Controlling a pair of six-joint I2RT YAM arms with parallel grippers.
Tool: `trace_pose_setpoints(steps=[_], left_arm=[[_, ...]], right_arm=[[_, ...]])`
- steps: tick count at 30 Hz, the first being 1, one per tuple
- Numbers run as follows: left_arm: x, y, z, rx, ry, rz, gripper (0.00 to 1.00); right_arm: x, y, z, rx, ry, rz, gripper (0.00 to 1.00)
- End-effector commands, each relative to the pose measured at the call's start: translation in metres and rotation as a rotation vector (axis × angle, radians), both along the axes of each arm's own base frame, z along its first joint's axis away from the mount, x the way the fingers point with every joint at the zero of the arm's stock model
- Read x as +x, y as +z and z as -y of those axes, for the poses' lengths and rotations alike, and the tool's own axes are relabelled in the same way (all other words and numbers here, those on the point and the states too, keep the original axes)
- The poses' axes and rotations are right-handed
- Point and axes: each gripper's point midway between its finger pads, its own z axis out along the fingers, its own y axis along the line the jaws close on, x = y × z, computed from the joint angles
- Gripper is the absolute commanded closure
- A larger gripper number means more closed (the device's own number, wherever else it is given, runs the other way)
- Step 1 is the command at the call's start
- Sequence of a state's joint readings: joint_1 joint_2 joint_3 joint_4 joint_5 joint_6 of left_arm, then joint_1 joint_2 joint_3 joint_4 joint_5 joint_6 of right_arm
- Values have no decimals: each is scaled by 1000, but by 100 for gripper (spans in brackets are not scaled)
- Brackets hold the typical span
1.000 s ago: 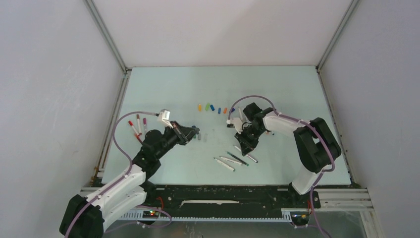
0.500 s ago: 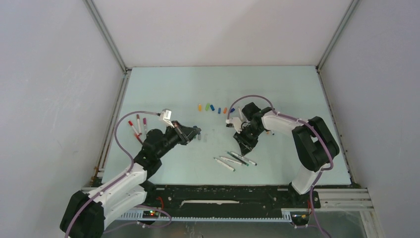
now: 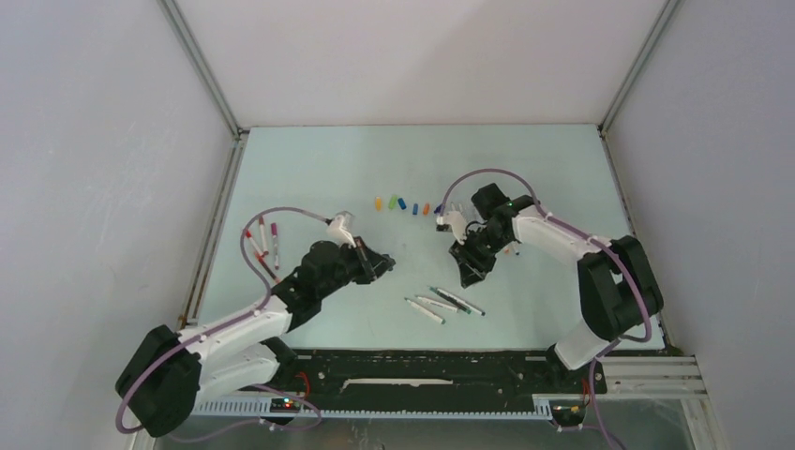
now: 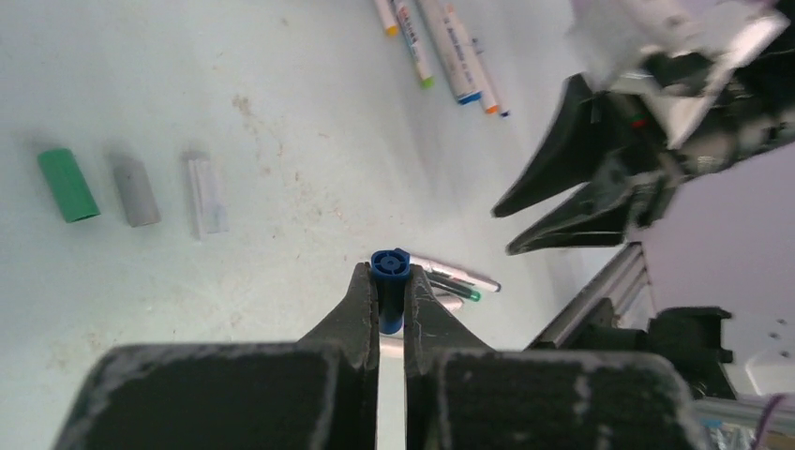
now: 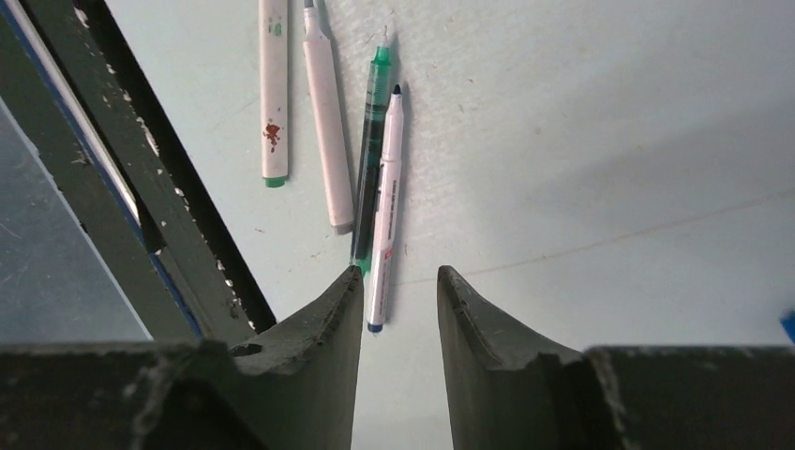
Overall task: Open the pen caps
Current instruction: Place the pen at the center of the board, then place the pen cap at the center of the board.
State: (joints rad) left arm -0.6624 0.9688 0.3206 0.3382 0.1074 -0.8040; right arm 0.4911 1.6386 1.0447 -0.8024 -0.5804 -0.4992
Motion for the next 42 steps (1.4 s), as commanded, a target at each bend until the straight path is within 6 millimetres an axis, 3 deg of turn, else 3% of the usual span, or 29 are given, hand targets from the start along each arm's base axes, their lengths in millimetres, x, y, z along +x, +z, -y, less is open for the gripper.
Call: trace_pose_setpoints(steps=[1, 6, 7, 12, 23, 36, 42], left_arm=[[22, 13, 5, 128, 99, -10, 100], [32, -10, 11, 350, 150, -135, 100], [32, -24, 10, 424, 147, -179, 100], [39, -51, 21, 596, 113, -284, 100], [66, -68, 44, 732, 54, -300, 95], [78, -87, 36, 831, 63, -333, 91], [78, -91, 34, 840, 58, -342, 82]], right_arm=[[15, 37, 1, 113, -9, 74, 63], [18, 47, 5, 151, -31, 84, 63], [18, 49, 4, 155, -30, 89, 62], [18, 54, 4, 164, -28, 103, 62], [18, 60, 5, 177, -28, 122, 62], [17, 63, 5, 184, -28, 127, 62], [17, 62, 5, 183, -28, 127, 62]])
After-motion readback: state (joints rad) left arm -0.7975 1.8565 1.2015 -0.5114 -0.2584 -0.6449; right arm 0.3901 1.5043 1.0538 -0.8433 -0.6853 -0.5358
